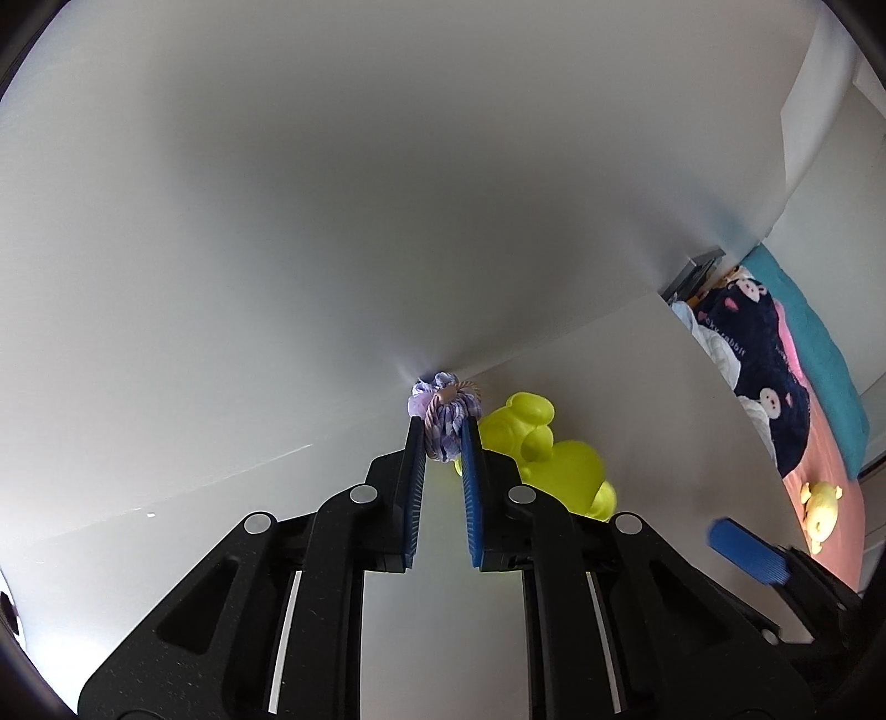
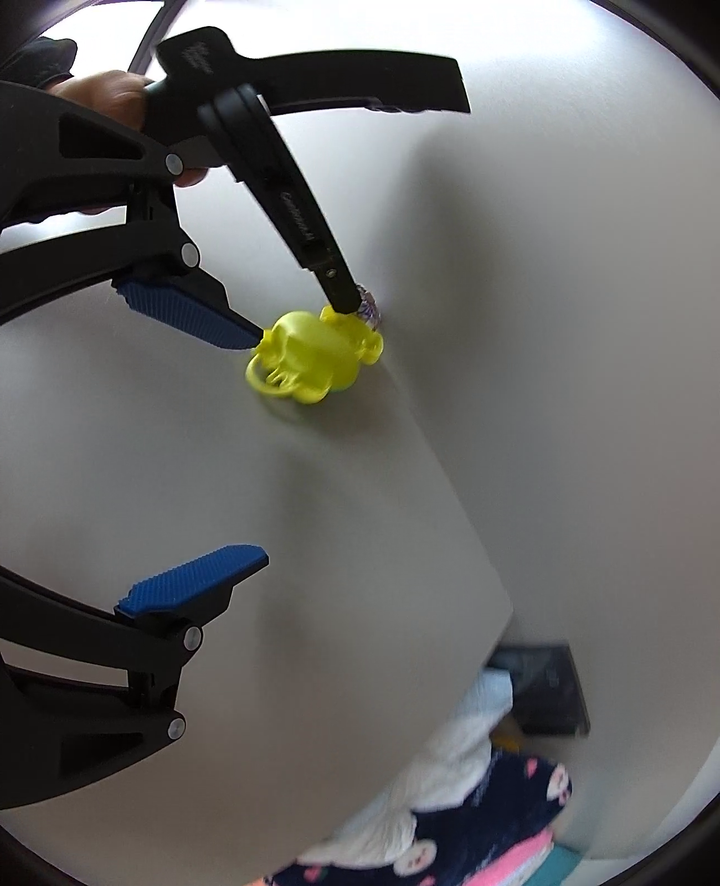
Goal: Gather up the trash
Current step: 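Grasp the lilac pouch with the left gripper while the right grasps the yellow toy, then carry the lilac pouch and yellow toy over the floor bin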
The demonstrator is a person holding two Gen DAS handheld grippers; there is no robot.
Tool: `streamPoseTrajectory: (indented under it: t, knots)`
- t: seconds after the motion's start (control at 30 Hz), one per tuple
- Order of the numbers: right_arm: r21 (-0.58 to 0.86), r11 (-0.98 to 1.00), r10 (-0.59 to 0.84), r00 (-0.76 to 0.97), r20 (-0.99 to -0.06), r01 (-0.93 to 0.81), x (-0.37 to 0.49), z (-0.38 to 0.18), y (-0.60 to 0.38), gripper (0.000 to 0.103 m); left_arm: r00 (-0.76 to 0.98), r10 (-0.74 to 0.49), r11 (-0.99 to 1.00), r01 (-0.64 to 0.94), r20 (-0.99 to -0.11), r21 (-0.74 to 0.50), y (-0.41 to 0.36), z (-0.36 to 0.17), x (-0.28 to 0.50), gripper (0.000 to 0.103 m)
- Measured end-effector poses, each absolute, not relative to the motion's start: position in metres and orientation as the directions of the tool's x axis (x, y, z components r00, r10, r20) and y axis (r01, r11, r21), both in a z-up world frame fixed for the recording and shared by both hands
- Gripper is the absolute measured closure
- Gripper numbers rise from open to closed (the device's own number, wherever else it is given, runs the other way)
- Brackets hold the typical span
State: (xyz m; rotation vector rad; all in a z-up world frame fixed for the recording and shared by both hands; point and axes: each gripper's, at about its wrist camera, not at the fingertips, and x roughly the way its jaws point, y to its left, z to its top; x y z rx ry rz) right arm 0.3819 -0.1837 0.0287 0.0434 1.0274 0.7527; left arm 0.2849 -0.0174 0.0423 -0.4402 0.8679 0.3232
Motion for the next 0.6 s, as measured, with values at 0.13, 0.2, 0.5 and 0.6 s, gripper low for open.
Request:
streamPoseTrajectory:
  t: [0.13,0.2,0.5,0.6]
  knots:
    - [0.404,0.707,0.627,0.251,-0.737,-0.58,0.376,0.023,-0.16,0.028,0.627,0.08,0.85,-0.449,-0.775,-0.275,-0.005,0.045,0.27,0.091]
    - [0.411,0.691,0.637,0.232,-0.735,-0.595,0.371,0.019,-0.147,0.028,0.636,0.067,0.842,-0.45,-0.769,-0.298,0.003,0.045,0.264,0.091]
    - [0.359,0.706,0.608,0.263,-0.749,-0.611,0.373,0.01,-0.104,0.028,0.631,0.091,0.848,-0.454,-0.77,-0.272,0.016,0.046,0.251,0.091]
    - [0.341,0.716,0.597,0.281,-0.752,-0.609,0.38,0.01,-0.092,0.036,0.631,0.097,0.852,-0.452,-0.77,-0.264,0.018,0.047,0.247,0.091]
